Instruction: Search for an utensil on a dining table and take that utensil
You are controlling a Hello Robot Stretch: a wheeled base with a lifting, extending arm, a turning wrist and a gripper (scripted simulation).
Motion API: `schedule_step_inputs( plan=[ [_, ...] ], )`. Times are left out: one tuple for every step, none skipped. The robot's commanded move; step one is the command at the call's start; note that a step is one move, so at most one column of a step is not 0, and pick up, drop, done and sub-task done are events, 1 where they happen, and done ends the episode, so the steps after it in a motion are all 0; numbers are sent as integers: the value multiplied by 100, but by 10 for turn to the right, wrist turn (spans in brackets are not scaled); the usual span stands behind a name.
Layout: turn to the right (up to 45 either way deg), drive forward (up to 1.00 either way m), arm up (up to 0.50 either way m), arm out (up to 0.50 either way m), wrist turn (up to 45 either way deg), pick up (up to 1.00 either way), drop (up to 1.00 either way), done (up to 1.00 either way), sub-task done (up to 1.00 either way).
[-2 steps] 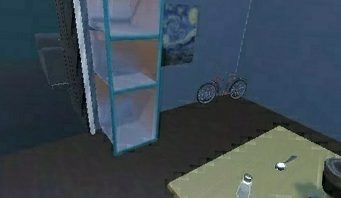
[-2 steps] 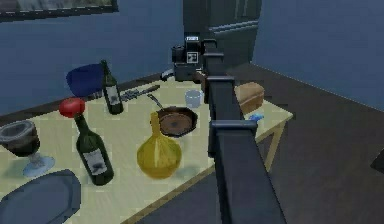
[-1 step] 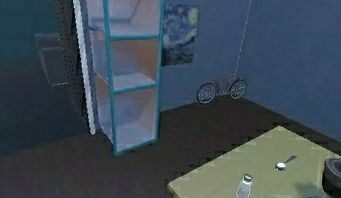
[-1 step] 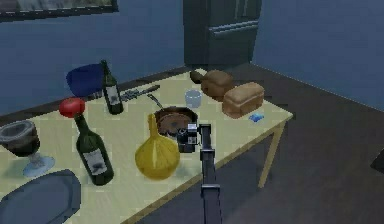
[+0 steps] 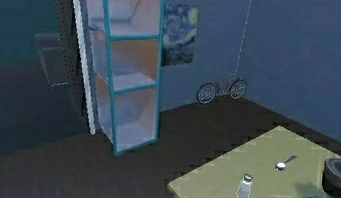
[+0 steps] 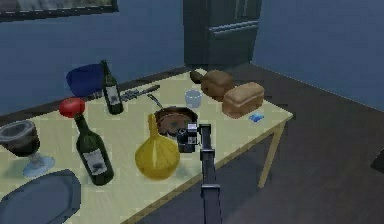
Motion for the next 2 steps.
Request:
schedule_step_inputs(
  plan=[
    [0,0,10,0,0,0,0,0,0],
    [0,0,0,0,0,0,0,100,0]
  ],
)
